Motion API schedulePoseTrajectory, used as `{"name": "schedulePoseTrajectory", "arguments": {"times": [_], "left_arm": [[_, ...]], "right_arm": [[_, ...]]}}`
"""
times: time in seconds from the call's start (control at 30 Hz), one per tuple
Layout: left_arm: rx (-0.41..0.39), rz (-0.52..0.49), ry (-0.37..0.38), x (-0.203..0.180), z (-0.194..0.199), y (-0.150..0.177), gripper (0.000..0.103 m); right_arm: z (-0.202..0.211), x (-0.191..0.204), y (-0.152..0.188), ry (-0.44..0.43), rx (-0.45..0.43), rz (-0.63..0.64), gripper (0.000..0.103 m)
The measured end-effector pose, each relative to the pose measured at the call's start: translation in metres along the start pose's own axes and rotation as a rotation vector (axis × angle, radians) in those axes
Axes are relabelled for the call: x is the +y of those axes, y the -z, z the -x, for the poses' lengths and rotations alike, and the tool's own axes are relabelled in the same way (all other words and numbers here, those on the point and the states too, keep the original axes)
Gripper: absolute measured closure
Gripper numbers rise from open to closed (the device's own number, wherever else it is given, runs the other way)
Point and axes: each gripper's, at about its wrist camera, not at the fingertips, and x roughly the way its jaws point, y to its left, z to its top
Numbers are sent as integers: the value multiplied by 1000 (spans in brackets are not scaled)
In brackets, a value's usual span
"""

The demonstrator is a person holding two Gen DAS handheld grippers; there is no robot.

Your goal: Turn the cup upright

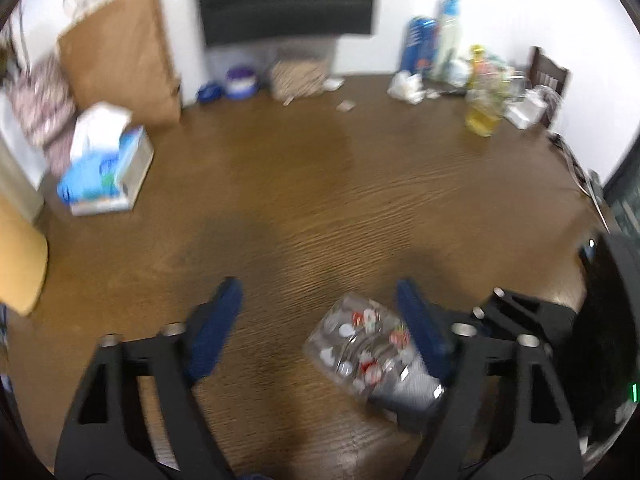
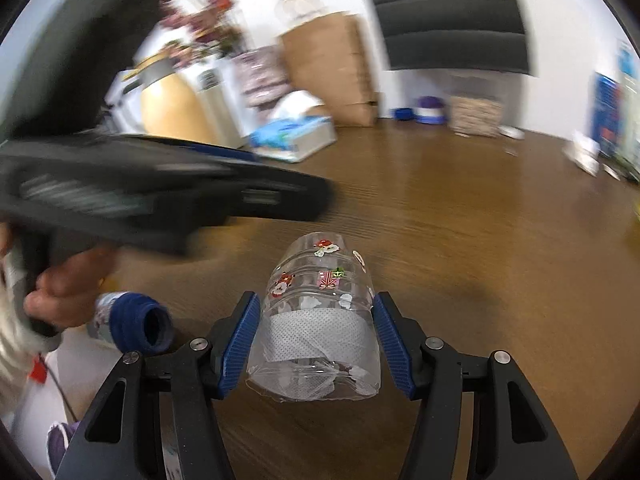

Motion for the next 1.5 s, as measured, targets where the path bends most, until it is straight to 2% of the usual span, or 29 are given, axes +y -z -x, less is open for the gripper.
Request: {"name": "schedulePoseTrajectory", "arguments": {"times": [0.1,0.27,0.33,0.47,0.57,0.73,0.8,0.87,0.9,0.93,0.97,1.03,1.23,1.3,1.33,1.37,1.5], "left_arm": [[51,52,-9,7,-20,0,40],[113,18,-34,-7,-41,4,41],[120,3,-40,-10,-44,5,46],[134,14,-101,-4,-43,8,53],[125,38,-152,6,-38,13,53],[106,54,-176,11,-24,20,53],[85,29,-170,9,-11,20,51],[11,-11,-162,5,9,21,51],[-19,-48,-137,1,18,23,50],[-32,-101,-99,-6,23,24,45],[-28,-148,-65,-13,25,27,37],[8,-247,-12,-27,23,32,34],[127,-324,-12,-39,-12,34,34],[139,-354,-45,-45,-24,36,36],[147,-379,-73,-47,-32,37,40],[127,-394,-90,-49,-33,39,41],[118,-369,-97,-42,-30,38,42]], "right_arm": [[-2,7,2,-18,2,41,39],[1,7,4,-45,-2,68,38],[3,4,3,-44,-6,55,36],[13,-2,4,26,-17,44,19],[19,-10,5,61,-29,14,19],[23,-16,5,100,-36,-14,19],[23,-17,4,127,-36,-16,19],[19,-20,4,184,-16,-38,19],[19,-23,4,195,-10,-52,19],[19,-28,4,200,-7,-77,19],[21,-33,5,203,-10,-101,19],[24,-43,5,214,-19,-147,19],[33,-69,11,236,-27,-269,19],[34,-69,12,239,-31,-277,19],[34,-68,13,241,-30,-274,19],[33,-67,12,243,-29,-269,19],[34,-64,11,247,-42,-255,19]]}}
